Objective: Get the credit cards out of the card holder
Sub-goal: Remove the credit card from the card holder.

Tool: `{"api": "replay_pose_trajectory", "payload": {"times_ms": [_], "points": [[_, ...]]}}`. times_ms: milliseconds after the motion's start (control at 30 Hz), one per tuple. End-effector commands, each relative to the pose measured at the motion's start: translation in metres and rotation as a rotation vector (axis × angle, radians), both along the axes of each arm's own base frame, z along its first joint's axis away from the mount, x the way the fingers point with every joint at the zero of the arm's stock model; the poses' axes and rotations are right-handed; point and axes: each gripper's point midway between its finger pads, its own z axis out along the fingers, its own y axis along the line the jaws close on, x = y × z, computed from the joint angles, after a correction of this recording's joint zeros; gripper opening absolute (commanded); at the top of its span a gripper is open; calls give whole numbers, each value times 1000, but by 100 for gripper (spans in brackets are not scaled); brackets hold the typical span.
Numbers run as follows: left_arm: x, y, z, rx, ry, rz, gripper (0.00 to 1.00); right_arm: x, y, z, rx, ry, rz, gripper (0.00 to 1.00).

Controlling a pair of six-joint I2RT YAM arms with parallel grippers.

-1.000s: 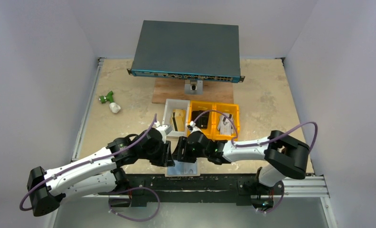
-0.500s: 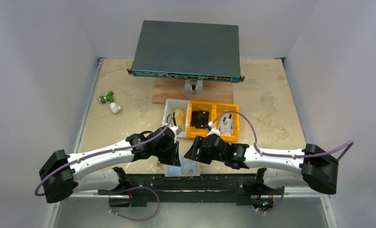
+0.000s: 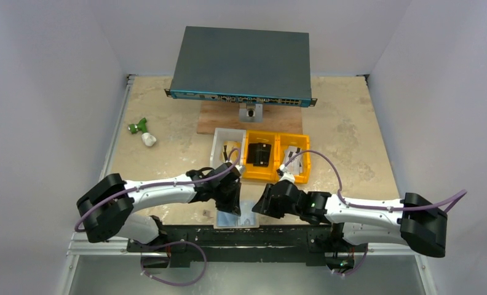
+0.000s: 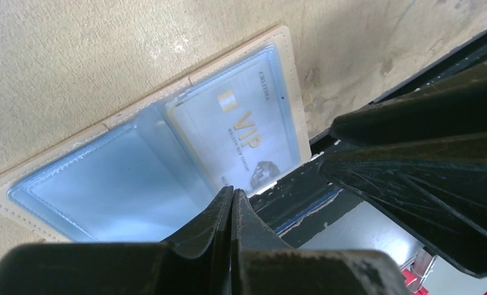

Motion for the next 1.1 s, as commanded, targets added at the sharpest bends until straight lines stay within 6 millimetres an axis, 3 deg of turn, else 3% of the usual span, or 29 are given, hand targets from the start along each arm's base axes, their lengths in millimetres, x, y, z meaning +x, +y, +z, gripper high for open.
{"api": "replay_pose_trajectory", "payload": {"times_ms": [0,333,700,1067], "points": [[12,-10,1,-21,-40,-3,0,0,3,0,20,7,-6,32],[10,-4,-21,32,-18,8,0,-4,4,-13,-7,33,10,19],[8,9,-33,91,-7,36,0,-5,10,-19,5,42,23,25],[10,17,-22,91,-42,54,0,-6,8,-31,-11,61,16,33]]}}
